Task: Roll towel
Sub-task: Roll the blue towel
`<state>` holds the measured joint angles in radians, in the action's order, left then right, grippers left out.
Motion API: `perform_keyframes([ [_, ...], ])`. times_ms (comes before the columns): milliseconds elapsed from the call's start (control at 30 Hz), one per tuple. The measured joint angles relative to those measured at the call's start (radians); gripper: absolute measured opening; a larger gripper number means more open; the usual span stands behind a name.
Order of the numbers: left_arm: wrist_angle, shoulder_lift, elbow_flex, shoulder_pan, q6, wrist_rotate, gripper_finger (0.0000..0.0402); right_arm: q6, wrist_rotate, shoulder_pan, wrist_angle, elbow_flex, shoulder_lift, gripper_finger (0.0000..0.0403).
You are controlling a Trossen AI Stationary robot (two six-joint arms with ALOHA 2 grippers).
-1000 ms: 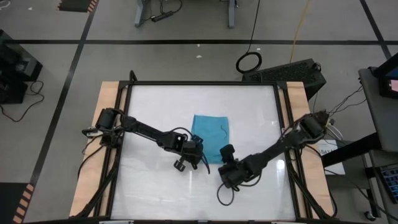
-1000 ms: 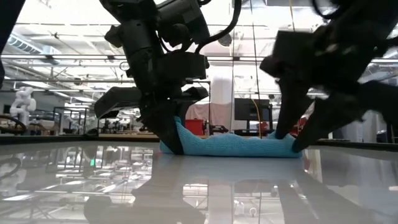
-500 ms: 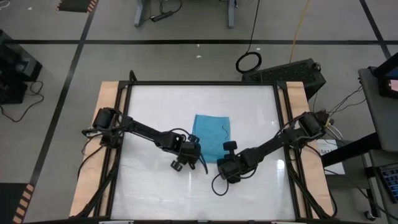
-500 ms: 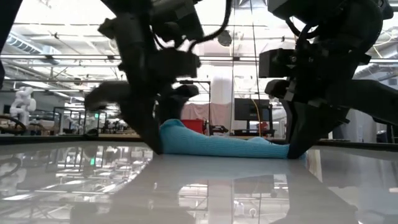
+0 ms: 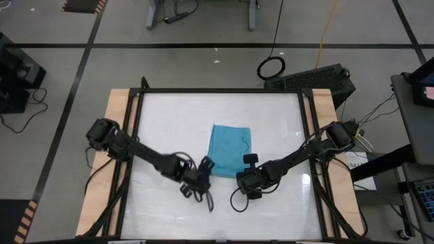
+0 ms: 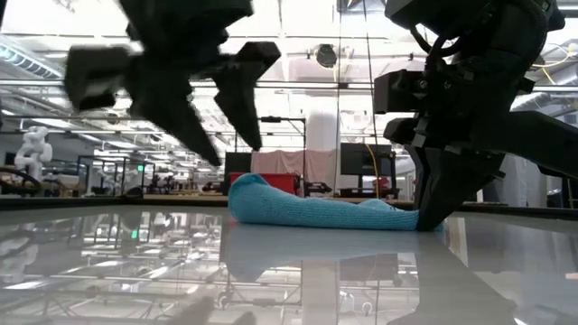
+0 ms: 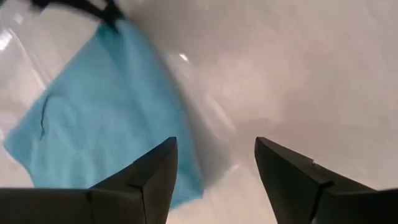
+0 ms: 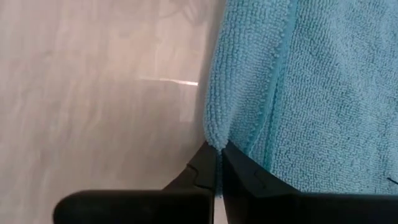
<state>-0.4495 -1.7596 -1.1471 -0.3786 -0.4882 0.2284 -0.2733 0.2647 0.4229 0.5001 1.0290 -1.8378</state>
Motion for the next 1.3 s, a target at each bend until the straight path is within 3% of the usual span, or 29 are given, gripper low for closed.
perform_keyframes([
  [167,0.147,-0.050,0.064,-0.045,-0.112,0.085,0.0221,0.001,-0.002,0.000,-0.005,0.000,-0.001,0.0002],
  [367,0.183,-0.085,0.094,-0.004,-0.122,0.160,0.0221,-0.002,-0.002,0.000,-0.011,-0.001,-0.002,0.0002],
  [533,0.199,-0.084,0.111,0.023,-0.120,0.142,0.0221,-0.003,-0.005,0.001,-0.019,-0.001,-0.002,0.0002],
  [833,0.235,-0.078,0.160,0.073,-0.090,0.019,0.0217,-0.012,-0.008,0.002,-0.034,-0.002,-0.002,0.0002],
  [1000,0.272,-0.076,0.193,0.106,-0.090,-0.060,0.0170,-0.028,-0.007,0.004,-0.045,-0.002,-0.003,0.0002],
  [1300,0.282,-0.079,0.211,0.155,-0.099,-0.192,0.0023,-0.034,-0.010,0.005,-0.063,-0.002,-0.003,0.0002],
])
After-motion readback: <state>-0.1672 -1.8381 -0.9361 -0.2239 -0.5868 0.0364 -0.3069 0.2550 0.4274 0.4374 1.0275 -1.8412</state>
